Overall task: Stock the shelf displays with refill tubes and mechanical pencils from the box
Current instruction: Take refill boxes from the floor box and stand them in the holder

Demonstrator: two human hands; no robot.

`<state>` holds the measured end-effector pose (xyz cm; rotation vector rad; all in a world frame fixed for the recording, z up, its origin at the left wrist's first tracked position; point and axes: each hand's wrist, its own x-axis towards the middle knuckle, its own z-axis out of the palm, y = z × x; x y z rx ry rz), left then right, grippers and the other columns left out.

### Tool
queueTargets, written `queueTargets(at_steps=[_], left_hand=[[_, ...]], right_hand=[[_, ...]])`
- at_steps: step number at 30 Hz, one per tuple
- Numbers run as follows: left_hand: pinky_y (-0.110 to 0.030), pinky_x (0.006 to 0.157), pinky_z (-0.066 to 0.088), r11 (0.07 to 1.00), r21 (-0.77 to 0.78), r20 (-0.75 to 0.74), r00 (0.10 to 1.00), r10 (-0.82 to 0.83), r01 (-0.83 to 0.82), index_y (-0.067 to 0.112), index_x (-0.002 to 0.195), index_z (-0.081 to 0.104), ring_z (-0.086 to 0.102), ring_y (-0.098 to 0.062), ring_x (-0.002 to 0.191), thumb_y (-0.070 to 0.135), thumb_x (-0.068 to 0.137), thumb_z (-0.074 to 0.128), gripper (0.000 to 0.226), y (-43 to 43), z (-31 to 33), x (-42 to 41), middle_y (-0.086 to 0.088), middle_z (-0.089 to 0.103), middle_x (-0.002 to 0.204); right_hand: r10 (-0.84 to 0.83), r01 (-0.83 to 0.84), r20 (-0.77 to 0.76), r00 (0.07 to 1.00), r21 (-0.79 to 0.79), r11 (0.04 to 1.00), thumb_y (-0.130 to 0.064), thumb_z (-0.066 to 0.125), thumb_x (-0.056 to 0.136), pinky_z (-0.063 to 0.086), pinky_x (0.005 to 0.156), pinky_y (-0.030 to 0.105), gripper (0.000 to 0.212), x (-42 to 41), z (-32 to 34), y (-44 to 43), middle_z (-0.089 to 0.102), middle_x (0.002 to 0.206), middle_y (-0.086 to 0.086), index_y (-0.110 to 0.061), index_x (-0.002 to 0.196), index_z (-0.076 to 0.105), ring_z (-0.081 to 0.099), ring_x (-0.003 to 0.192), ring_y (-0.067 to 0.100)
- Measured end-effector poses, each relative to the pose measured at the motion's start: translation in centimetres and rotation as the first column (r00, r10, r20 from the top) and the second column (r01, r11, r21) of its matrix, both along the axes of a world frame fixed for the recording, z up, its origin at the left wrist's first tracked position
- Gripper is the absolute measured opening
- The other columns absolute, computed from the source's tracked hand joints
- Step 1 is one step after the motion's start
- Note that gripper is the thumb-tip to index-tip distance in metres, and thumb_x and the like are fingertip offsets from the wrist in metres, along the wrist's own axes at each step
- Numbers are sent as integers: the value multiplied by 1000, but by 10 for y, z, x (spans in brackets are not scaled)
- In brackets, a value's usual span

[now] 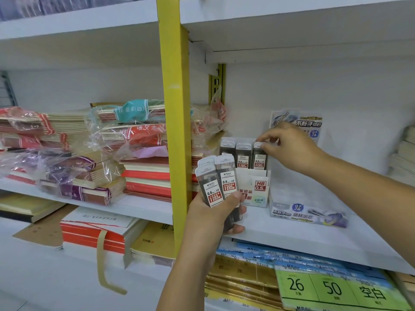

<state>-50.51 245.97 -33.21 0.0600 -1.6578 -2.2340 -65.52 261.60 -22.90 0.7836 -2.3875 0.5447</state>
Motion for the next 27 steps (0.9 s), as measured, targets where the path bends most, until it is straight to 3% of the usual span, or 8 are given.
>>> queueTargets(at_steps=[6,9,11,13,18,22,25,27], left_hand=[[-24,53,57,1000,-25,-8,1000,-17,17,23,106,67,76,-15,76,21,87,74,20,0,1,3,2,79,89],[-25,55,57,998,-50,-4,999,-34,34,23,106,67,76,-16,79,24,86,75,22,-1,2,5,2,79,90],[-25,56,58,996,-73,-5,999,-49,49,24,105,67,76,-15,80,24,86,75,21,-2,3,7,3,79,90],[-25,56,58,994,-94,-7,998,-62,61,26,104,66,76,-13,81,24,86,75,20,-2,3,9,4,79,90],[-26,57,58,991,-82,-17,994,-109,107,30,97,74,76,-17,85,24,86,76,14,-4,3,13,1,79,94],[-27,59,59,991,-10,-19,991,-132,132,25,106,72,76,-21,90,30,79,78,29,-8,2,15,-4,78,101],[-26,58,58,994,-29,-11,994,-110,110,21,113,64,76,-20,85,29,88,72,27,-10,2,15,-3,78,98],[-25,57,57,995,-45,-12,996,-93,93,24,112,63,76,-16,80,31,90,69,24,-11,3,15,-1,78,96]], right_hand=[[-97,97,-5,995,81,992,-36,53,96,36,101,39,40,15,-6,-3,52,124,13,-23,133,56,42,124,29],[37,-43,-112,993,-55,998,-33,52,96,39,89,26,33,42,-3,-2,57,106,-3,-23,125,62,51,106,12],[206,-206,-15,978,-180,962,-35,53,95,38,73,9,26,66,-1,-4,63,94,-18,-30,116,67,56,88,-2],[375,-324,168,912,-269,907,-40,58,89,41,64,3,22,89,-2,-8,68,84,-22,-37,109,67,59,80,-8],[477,-353,306,824,-382,854,-23,72,82,54,70,18,17,100,-12,-12,72,85,-11,-31,96,66,68,78,5],[571,-297,344,746,-595,746,-15,61,92,54,62,27,10,90,-13,-6,76,87,-2,-17,100,55,71,76,16],[522,-275,220,824,-651,708,-13,58,94,55,69,37,12,77,-1,1,75,88,-2,-22,97,51,71,74,21],[482,-315,91,871,-651,691,-9,58,94,56,64,28,22,71,10,5,74,85,-6,-29,96,50,71,73,14]])
